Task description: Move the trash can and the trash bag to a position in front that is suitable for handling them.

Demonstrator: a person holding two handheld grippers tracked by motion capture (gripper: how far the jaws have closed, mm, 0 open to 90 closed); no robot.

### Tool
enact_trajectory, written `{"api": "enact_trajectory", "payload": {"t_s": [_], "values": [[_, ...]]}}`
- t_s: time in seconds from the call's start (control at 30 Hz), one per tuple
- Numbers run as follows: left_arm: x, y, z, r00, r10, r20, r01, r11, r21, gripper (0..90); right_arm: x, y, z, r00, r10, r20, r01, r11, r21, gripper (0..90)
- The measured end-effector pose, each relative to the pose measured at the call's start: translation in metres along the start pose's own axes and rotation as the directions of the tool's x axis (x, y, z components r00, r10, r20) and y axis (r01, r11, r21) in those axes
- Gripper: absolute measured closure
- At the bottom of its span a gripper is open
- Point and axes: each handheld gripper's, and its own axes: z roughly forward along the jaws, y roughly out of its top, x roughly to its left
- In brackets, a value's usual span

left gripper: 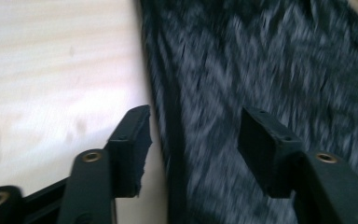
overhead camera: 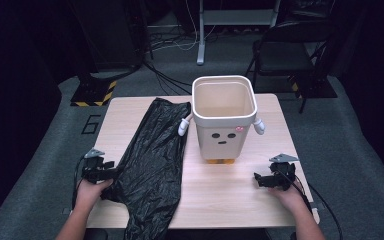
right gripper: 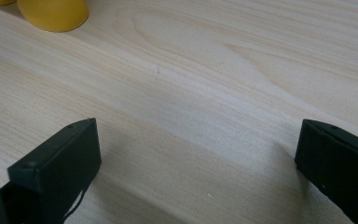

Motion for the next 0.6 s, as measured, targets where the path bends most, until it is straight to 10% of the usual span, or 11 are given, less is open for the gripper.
{"api": "enact_trajectory", "payload": {"t_s": [0.27, 0.4, 0.6], "values": [[-0.003, 0.039, 0.035, 0.9994, -0.027, -0.023, 0.027, 0.9995, 0.014, 37.7, 0.001, 0.0, 0.0, 1.0, 0.004, 0.003, -0.004, 1.0, -0.001, 0.0], [0.003, 0.041, 0.048, 0.9967, -0.078, -0.023, 0.078, 0.9968, 0.016, 37.8, 0.002, 0.0, 0.0, 1.0, 0.008, 0.001, -0.008, 1.0, -0.002, 0.0], [0.006, 0.034, 0.067, 0.9976, -0.052, -0.047, 0.054, 0.9973, 0.051, 35.6, 0.002, -0.001, -0.001, 1.0, -0.005, -0.008, 0.005, 1.0, 0.0, 0.0]]}}
